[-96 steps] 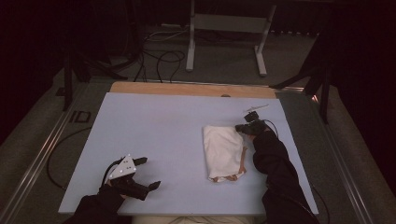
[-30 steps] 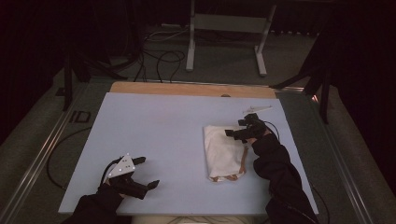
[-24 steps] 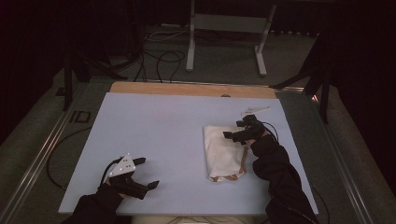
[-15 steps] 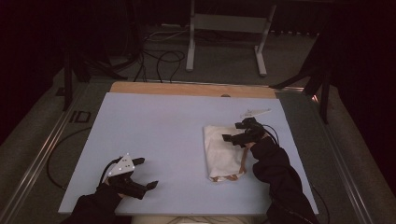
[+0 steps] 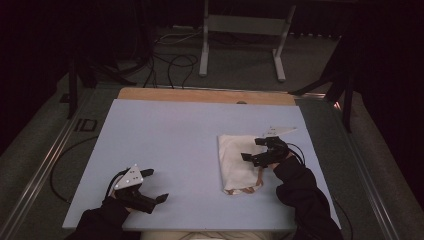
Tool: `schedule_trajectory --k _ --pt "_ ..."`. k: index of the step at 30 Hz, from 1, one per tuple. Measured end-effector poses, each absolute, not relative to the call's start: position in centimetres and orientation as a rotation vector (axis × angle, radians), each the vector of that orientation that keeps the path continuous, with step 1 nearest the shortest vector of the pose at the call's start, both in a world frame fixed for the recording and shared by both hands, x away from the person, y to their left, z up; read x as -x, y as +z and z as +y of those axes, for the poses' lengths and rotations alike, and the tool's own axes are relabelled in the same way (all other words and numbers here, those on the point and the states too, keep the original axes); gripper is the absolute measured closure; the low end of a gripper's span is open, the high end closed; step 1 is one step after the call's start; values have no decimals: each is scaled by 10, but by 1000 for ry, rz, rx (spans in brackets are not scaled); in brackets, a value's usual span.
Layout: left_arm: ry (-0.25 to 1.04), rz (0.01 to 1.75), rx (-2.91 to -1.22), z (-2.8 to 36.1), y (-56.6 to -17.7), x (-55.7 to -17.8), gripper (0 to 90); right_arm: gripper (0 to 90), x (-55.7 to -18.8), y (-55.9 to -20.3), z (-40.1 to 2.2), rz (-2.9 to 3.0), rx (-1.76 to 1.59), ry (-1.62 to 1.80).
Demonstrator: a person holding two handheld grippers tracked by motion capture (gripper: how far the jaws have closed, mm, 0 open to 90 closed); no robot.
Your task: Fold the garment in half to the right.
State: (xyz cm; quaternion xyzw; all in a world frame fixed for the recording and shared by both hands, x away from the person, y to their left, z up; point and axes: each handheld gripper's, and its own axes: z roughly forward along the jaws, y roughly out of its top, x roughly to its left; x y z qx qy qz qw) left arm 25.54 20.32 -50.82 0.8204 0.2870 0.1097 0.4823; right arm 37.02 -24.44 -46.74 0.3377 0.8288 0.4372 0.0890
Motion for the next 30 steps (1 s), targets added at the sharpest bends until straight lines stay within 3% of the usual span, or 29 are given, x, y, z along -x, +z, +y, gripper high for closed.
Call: schedule_trajectory --k 30 --pt "289 716 -1996 208 -508 -255 3 94 -298 -495 -279 2463 -927 1332"
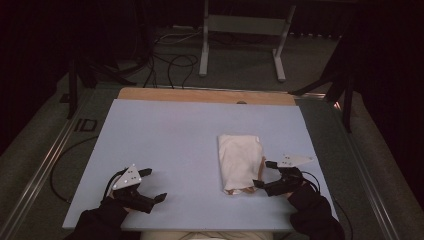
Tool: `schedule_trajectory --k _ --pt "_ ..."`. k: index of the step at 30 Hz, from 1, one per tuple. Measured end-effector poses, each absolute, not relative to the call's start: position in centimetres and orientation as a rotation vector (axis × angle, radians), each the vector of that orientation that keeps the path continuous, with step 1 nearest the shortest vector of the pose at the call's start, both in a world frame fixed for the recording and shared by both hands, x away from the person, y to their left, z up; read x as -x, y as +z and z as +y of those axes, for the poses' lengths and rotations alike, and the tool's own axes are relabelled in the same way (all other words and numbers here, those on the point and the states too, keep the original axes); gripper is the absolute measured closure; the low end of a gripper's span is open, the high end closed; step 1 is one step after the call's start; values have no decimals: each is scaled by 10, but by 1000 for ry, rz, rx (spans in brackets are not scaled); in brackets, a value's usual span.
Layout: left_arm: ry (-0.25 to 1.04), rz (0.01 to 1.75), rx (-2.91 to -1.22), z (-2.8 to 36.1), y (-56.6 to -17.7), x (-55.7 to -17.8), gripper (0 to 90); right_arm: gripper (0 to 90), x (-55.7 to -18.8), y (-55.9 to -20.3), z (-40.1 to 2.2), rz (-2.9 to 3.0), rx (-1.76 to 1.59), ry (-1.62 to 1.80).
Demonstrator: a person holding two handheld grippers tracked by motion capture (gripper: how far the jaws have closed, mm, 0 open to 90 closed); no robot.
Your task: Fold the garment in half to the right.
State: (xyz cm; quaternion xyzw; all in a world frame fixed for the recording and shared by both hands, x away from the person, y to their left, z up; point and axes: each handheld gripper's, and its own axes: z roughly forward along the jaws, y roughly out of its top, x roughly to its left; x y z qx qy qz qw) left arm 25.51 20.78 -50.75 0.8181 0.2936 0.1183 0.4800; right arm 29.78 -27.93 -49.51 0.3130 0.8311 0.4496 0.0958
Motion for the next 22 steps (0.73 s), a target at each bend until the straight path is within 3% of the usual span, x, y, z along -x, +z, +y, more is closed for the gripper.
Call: schedule_trajectory --k 22 --pt "315 717 -2007 212 -508 -254 3 94 -277 -504 -295 2423 -938 1257"
